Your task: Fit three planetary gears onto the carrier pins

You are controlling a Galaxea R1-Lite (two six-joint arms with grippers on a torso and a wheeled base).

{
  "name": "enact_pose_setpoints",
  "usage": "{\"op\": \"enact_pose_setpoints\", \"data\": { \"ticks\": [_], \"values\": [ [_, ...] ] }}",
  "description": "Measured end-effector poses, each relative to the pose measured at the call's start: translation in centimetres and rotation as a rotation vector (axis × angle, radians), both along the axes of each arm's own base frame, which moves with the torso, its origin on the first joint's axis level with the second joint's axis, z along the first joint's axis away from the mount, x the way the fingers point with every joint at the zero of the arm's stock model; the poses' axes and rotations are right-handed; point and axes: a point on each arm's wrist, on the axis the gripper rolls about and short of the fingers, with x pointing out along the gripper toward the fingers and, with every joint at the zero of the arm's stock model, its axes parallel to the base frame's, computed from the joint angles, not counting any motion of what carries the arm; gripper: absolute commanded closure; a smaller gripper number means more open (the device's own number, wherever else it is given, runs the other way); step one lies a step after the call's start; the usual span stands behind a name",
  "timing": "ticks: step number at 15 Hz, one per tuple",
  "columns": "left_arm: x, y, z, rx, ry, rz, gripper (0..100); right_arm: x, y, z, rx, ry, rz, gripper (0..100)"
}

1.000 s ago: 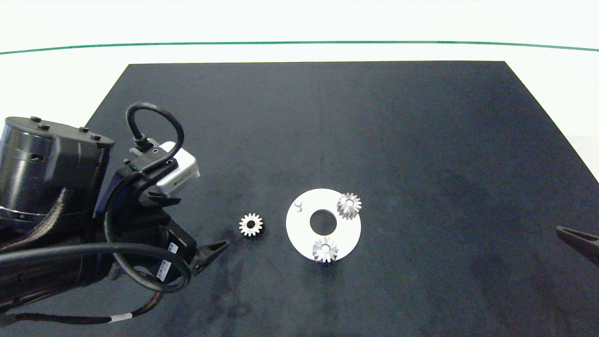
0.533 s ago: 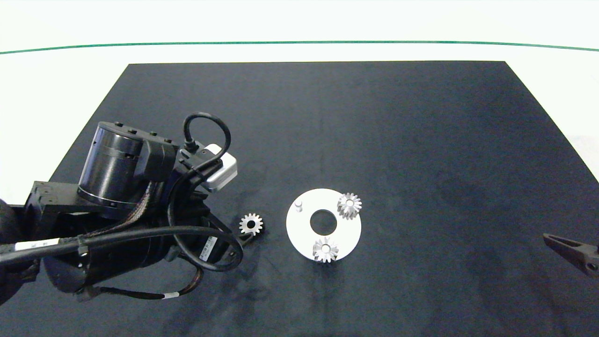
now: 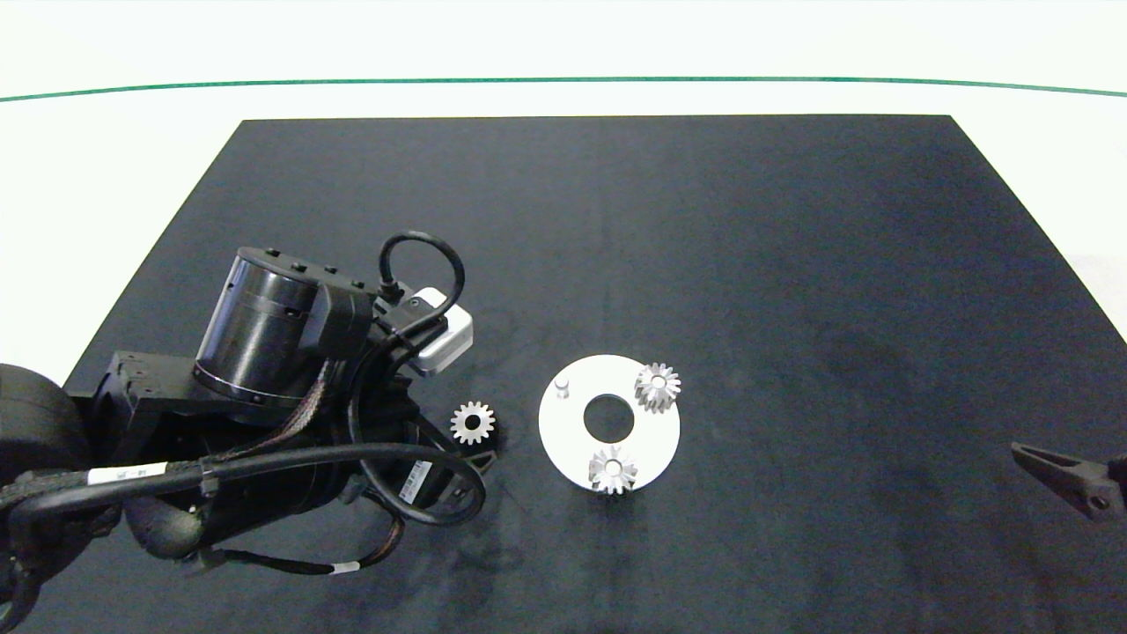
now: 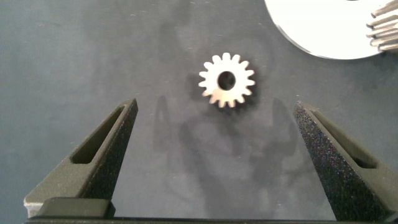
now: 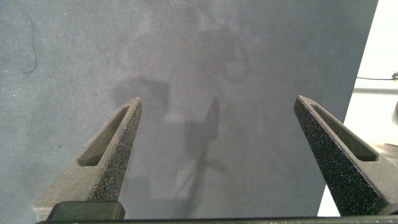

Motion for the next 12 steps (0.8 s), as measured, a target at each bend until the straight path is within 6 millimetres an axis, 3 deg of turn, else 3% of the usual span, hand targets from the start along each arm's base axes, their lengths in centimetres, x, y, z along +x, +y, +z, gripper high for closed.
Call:
{"op": "enact_pose_setpoints", "data": {
  "ticks": [12],
  "values": [
    [1.4, -1.0, -1.8, 0.022, 0.032, 0.008, 0, 0.0, 0.0, -0.2, -0.004, 0.007, 0.002, 0]
  ]
}}
